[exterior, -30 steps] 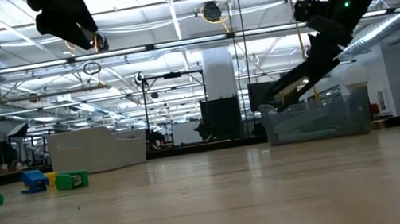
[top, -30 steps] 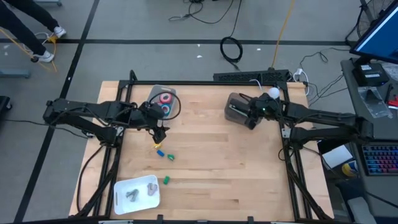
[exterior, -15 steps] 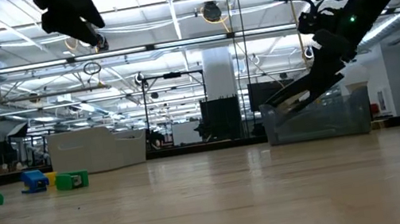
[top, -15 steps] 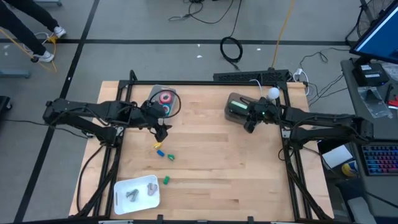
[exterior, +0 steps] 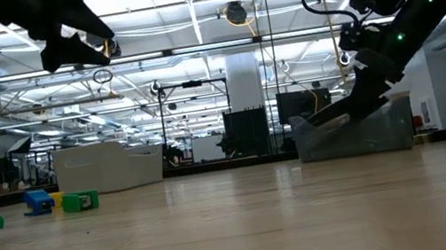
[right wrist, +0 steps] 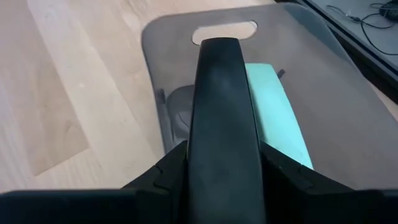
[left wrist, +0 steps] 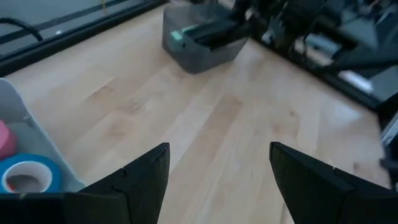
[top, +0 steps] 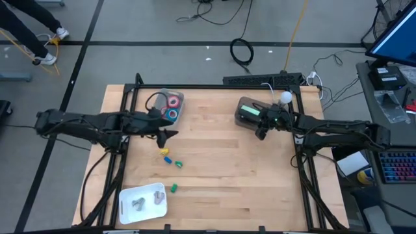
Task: Pick and place Stapler, Stapler remover, tape
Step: Put the black stapler into the black bin
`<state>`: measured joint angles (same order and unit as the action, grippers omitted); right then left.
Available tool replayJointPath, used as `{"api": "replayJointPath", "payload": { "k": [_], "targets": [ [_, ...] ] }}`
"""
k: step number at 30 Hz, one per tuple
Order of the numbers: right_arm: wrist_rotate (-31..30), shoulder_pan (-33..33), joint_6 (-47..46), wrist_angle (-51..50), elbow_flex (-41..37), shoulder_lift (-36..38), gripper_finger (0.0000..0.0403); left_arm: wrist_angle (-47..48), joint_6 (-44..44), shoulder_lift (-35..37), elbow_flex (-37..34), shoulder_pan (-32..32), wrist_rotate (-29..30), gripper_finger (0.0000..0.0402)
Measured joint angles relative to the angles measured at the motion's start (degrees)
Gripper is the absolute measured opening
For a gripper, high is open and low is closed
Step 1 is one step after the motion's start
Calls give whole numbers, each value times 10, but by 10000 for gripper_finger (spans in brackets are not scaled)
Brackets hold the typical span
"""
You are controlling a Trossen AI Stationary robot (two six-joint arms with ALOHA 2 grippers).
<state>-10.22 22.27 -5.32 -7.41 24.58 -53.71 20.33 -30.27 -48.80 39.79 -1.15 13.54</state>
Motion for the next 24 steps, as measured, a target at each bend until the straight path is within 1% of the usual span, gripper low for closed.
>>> {"api": "replayJointPath", "payload": {
  "k": [4,9,16,20,24],
  "targets": [
    [3,12,6,2,-7,0,133,-39,-15,42,-44,0,0,274],
    [30,28,14,5,-7,0,137,-75,-23,73,-85,0,0,278],
    [33,36,15,9,-7,0,137,-74,-61,76,-117,0,0,278],
    [60,36,4,10,-7,0,138,-74,-63,76,-120,0,0,278],
    [58,37,4,11,-7,-7,137,-74,-63,76,-120,0,0,278]
  ]
}}
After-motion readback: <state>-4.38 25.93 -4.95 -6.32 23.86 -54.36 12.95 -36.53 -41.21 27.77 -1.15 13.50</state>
